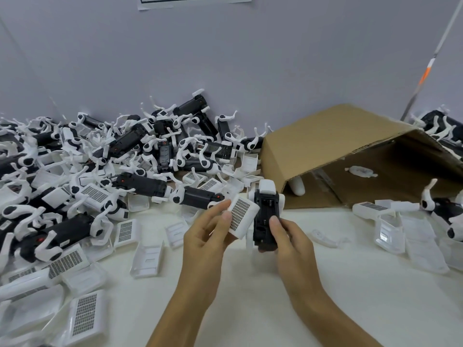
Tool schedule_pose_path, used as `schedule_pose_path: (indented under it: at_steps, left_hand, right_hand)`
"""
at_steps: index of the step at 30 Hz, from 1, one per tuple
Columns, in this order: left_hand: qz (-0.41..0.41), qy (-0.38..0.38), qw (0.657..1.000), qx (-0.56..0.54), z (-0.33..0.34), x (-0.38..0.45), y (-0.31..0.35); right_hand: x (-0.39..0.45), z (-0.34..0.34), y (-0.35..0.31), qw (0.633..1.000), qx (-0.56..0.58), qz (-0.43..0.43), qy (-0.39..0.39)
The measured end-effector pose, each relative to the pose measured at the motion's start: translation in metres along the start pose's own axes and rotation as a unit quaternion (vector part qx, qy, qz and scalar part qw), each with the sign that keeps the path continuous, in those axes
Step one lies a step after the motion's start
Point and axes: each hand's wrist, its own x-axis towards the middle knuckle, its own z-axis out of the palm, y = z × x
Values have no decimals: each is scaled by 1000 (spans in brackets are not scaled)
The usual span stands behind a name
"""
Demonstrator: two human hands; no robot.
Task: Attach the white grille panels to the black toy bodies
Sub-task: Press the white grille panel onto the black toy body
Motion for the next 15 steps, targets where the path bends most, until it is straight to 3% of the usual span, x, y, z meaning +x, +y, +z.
schedule_pose_path:
  at_steps: [5, 9, 15]
  left_hand:
    - [68, -35, 967, 243, -2, -3, 1]
    - [23, -71, 976, 206, -3, -2, 5]
    - [72, -23, 974, 215, -15, 2, 6]
  right_hand:
    - [-2, -2, 0, 999, -9, -35, -33]
    - [-6, -1, -1, 995, 0, -67, -73]
    - [-5, -1, -1, 992, 19, -91, -82]
